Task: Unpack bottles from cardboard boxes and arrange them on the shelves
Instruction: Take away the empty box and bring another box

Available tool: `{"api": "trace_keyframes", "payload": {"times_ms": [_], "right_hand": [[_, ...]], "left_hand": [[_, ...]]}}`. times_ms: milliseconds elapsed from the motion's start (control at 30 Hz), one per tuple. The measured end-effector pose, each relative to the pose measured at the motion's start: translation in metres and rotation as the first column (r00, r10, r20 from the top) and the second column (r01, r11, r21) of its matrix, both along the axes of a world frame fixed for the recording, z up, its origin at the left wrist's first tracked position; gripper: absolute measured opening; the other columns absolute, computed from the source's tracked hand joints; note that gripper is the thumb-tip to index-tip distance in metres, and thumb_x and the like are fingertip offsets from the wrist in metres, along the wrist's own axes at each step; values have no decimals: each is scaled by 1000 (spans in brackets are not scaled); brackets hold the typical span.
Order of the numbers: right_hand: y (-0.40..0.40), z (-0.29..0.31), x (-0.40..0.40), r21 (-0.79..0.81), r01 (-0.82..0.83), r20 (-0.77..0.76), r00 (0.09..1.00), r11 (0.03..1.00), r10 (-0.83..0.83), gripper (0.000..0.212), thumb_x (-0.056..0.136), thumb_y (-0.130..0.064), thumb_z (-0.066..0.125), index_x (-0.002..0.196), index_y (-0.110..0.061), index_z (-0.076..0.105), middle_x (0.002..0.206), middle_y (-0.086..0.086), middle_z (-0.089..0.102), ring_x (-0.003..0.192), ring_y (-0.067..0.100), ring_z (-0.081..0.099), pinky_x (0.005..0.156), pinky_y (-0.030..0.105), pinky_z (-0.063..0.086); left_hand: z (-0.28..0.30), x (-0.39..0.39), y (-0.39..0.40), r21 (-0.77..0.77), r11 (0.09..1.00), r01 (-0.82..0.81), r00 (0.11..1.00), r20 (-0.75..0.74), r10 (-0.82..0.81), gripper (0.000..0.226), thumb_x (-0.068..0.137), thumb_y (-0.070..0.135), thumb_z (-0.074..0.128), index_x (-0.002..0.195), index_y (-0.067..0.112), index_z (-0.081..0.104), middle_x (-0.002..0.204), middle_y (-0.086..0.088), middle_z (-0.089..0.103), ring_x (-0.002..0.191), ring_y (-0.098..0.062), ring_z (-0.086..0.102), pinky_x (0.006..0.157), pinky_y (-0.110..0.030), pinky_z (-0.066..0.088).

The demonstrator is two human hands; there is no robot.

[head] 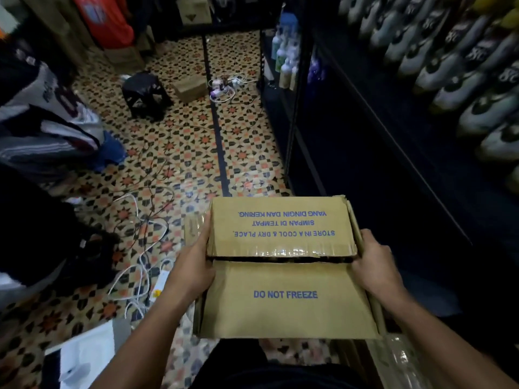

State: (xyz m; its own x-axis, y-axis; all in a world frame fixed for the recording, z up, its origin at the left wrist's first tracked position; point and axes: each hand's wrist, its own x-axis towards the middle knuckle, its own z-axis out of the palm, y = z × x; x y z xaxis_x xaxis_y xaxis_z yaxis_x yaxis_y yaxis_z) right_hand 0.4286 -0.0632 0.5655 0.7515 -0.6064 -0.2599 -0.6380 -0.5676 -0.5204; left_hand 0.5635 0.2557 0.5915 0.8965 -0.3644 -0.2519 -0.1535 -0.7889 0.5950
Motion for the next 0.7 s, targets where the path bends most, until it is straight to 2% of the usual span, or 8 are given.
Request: {"api": "trace_keyframes", "payload": {"times_ms": [133,300,367,433,500,567,633,700], "right_hand": [[-8,3,39,6,154,-2,988,988,-154,29,88,-6,66,105,-23,51,82,2,67,68,21,66,60,46,59],[-19,5,66,19,351,-11,936,936,-351,29,86,-4,59,104,-24,51,84,4,66,74,28,65,66,46,59],[-25,5,70,37,427,-1,904,904,-427,31,84,1,59,103,-22,52,84,2,67,75,26,65,67,44,58],[-32,0,73,49,497,-18,868,866,-497,35,82,6,58,105,-21,53,87,2,67,78,26,66,69,43,58],[-42,-5,76,55,549,-32,836,834,-548,41,81,5,58,113,-20,54,92,4,68,83,28,67,73,44,58],[-54,-10,78,62,603,-62,798,796,-600,46,85,2,58,126,-18,52,102,10,69,86,29,65,76,39,55],[-64,-17,79,65,641,-116,766,765,-633,60,91,-3,58,146,-16,41,122,16,65,99,32,64,81,35,50],[-75,-22,81,66,676,-154,733,734,-662,70,94,-7,57,157,-19,28,138,17,56,116,35,59,91,37,49]], "left_hand": [[-5,84,-26,-18,986,169,986,0,-169,114,91,16,70,151,58,-18,113,11,68,78,6,57,61,-11,44],[-3,170,-83,41,942,332,943,14,-333,117,91,6,65,151,57,-21,121,-7,69,94,-17,64,77,-27,51],[-3,192,-107,49,917,397,917,16,-398,116,92,9,65,151,57,-22,119,-8,69,94,-17,65,79,-29,53],[-4,214,-134,49,877,479,878,-2,-479,114,93,13,65,150,57,-23,112,-4,72,83,-8,63,74,-24,52],[-5,231,-162,40,835,549,836,-11,-549,111,93,17,64,151,55,-23,108,-1,71,76,2,56,70,-19,47],[-8,245,-191,19,804,594,805,-12,-594,111,93,19,65,150,57,-23,116,-2,71,83,-3,61,78,-21,49],[-15,259,-220,31,777,629,777,1,-630,113,93,21,66,146,63,-25,116,-4,71,94,-15,67,89,-31,54],[-23,271,-247,63,747,661,749,3,-663,114,93,22,65,142,67,-27,103,-4,72,90,-19,68,87,-41,56]]}}
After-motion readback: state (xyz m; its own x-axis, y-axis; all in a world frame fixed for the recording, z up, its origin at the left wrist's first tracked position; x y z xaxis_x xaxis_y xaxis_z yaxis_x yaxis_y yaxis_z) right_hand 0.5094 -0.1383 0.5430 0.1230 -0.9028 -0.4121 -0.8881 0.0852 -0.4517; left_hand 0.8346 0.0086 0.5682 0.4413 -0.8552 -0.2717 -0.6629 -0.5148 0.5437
